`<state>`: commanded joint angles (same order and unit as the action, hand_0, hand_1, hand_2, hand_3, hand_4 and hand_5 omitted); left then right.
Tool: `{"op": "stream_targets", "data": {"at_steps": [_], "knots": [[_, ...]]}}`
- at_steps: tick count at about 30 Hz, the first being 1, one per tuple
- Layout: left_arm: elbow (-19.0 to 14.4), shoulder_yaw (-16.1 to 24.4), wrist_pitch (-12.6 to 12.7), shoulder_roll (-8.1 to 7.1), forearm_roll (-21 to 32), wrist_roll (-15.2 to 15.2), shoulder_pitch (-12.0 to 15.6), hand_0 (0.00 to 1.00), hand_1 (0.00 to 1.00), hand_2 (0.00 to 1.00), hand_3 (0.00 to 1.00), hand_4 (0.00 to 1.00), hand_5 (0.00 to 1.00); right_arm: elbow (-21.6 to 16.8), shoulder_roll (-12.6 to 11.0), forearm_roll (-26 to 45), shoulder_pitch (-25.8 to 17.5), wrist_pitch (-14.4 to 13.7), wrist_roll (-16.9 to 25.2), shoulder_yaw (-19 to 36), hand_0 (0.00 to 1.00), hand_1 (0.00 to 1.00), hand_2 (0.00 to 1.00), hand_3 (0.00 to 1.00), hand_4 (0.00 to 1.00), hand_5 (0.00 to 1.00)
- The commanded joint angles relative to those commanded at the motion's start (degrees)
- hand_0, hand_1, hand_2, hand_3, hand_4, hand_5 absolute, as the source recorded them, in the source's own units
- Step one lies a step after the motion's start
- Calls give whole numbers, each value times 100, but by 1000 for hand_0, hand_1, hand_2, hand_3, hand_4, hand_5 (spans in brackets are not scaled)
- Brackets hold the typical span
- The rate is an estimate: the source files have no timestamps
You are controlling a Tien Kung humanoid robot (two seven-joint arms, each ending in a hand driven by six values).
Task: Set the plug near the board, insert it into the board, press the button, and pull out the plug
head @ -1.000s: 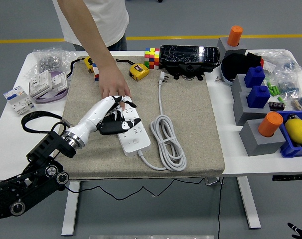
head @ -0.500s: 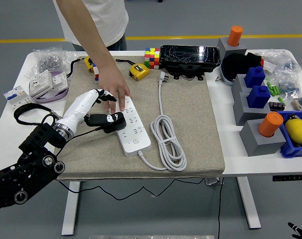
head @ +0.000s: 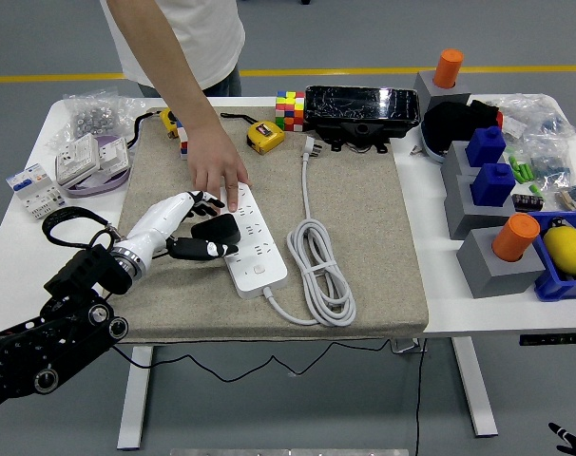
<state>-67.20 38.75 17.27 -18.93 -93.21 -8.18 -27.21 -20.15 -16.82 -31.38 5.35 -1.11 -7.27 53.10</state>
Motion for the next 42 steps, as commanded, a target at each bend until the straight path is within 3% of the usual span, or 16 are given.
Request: {"op": "stream_targets", "data": {"at_steps": [4, 5, 10, 11, 25, 31, 35, 42], "knots": [[102, -105, 15, 51, 1, -26, -83, 552, 618, 594, 609, 985, 339, 3, -1, 6, -7, 1, -3, -14, 582, 672, 685, 618, 980, 521], [139, -146, 30, 74, 11, -29, -112, 451, 510, 524, 545, 799, 77, 2, -1, 6, -6, 1, -3, -17, 582, 672, 685, 618, 981, 522], [251, -247, 190, 140, 20, 74, -179, 451, 510, 524, 545, 799, 77, -8, -6, 4, 7, -2, 2, -19, 582, 672, 685, 618, 981, 522], [254, -259, 230, 143, 23, 104, -184, 375, 465, 492, 532, 701, 2, -8, -6, 3, 8, -3, 2, -14, 582, 672, 685, 618, 981, 522], [259, -330, 430, 133, 211, 422, -176, 350, 444, 467, 523, 647, 2, -12, -3, 0, 5, -2, 3, -17, 581, 672, 685, 619, 982, 523], [242, -230, 699, 111, 378, 851, -108, 339, 436, 456, 520, 647, 2, -12, -7, 1, 2, 1, 1, -27, 582, 672, 685, 619, 982, 523], [88, 24, 834, 24, 362, 1065, 49, 339, 436, 456, 520, 647, 2, -6, -3, -4, -6, 1, 0, -14, 582, 672, 685, 619, 982, 523], [156, 242, 767, -200, 202, 957, 261, 344, 435, 463, 522, 653, 2, -6, 2, -13, -10, 0, 0, -5, 582, 672, 685, 618, 982, 523]]}}
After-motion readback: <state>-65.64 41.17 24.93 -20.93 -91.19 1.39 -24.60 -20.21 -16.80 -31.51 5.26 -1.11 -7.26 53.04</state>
